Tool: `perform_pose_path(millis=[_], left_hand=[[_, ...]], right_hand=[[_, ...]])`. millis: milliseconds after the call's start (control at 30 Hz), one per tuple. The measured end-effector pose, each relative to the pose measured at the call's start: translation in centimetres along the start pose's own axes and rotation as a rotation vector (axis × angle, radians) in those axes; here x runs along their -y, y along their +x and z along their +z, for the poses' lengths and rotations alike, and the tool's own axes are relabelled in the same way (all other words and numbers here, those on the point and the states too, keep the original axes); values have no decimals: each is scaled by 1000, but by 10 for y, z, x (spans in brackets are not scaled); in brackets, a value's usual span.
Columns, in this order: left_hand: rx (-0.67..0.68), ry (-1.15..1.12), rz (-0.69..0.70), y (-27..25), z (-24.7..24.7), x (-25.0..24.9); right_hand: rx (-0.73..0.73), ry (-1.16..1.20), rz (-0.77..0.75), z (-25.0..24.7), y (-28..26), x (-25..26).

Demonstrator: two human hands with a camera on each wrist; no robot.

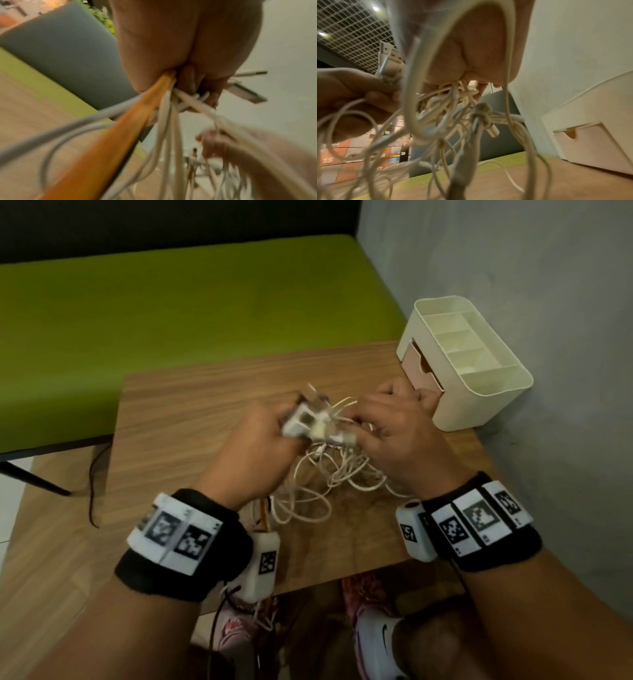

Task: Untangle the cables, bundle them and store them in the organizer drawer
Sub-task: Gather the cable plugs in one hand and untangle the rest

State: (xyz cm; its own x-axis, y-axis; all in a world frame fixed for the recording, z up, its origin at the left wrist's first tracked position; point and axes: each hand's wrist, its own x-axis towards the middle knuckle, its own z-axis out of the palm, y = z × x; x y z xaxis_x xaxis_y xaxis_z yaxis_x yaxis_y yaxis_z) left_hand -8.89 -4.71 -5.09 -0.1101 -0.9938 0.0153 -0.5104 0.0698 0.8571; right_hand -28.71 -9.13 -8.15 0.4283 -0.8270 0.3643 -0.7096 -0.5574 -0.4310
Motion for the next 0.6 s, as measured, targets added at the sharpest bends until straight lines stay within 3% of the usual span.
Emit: perform_pose_path(millis=[100,167,233,367,467,533,600], left_hand=[[-320,-516,-43,0,-31,4],[-370,-836,-30,1,-53,12],[-334,-902,-19,0,-62,19],[-351,-825,-68,-2,-59,25],[-356,-700,-115,-3,-58,26],[-336,-358,-194,-3,-52,26],[-316,147,-316,0,-45,32]], right_hand=[[124,-95,191,-4,-3,-19],[237,-207,310,-9,-5,-33],[278,-296,390,-11,-5,-40],[276,-379,456,-10,3,-34],[72,-355,297,-9,3,-24],[-60,-296,150,-7,3,-12],[-124,-259,71,-5,4,-1]])
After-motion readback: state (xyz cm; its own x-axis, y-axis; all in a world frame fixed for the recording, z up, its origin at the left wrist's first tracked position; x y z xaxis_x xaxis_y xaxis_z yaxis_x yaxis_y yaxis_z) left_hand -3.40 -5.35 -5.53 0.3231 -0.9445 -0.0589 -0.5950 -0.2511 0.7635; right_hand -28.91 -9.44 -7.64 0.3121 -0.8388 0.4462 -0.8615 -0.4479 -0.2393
